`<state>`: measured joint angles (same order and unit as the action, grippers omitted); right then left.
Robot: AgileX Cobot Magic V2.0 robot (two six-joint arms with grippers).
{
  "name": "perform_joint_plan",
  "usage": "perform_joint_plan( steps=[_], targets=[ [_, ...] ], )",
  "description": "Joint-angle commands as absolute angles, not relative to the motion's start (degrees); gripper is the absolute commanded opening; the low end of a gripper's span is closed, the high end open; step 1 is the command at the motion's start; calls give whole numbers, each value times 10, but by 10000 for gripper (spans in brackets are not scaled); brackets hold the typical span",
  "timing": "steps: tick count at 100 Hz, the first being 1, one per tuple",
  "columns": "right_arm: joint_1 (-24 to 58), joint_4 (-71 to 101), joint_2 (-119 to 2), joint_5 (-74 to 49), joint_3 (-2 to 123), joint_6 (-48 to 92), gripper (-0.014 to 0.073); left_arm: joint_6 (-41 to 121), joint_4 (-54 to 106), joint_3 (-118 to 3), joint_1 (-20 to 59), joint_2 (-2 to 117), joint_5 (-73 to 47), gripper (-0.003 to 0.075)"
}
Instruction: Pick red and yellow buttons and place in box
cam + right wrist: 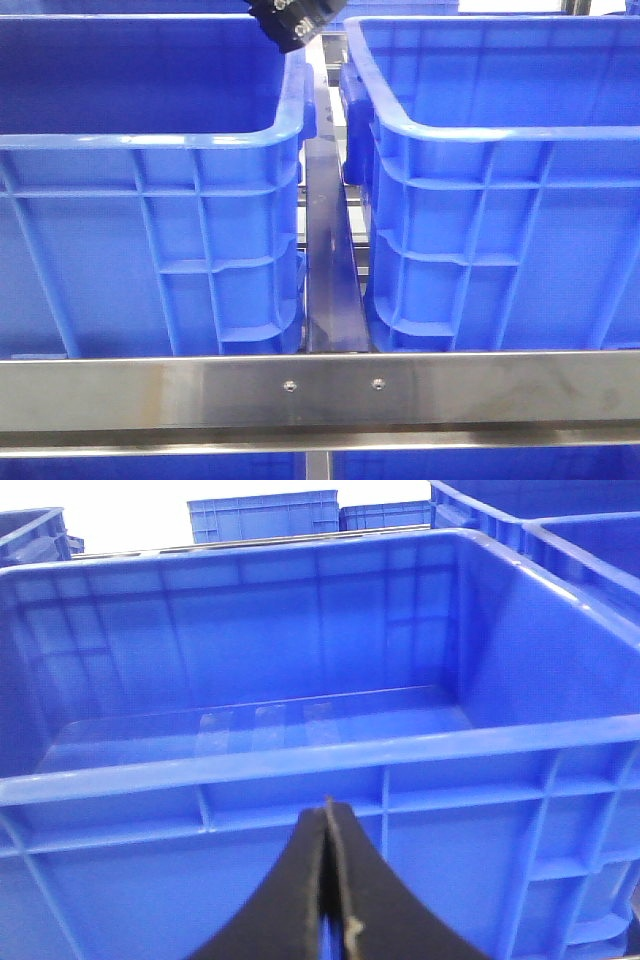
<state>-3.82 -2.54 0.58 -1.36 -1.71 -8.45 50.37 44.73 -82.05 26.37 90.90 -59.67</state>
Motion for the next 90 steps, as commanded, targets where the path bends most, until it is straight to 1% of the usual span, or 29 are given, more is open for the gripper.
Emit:
perform_joint_plan(
  steps=[1, 72, 81, 90],
  targets=[
    [-37, -30, 20, 33, -7, -84, -61, 505, 482, -840, 270, 881, -591, 262],
    [-37, -30, 19, 32, -2, -84, -61, 505, 482, -840, 270, 881, -594, 262],
    [-37, -30, 18, 12, 19, -84, -61, 505, 482, -840, 270, 881, -594, 262],
    [-37, -30, 9, -44, 59, -84, -61, 505, 482, -840, 270, 881, -594, 262]
  ],
)
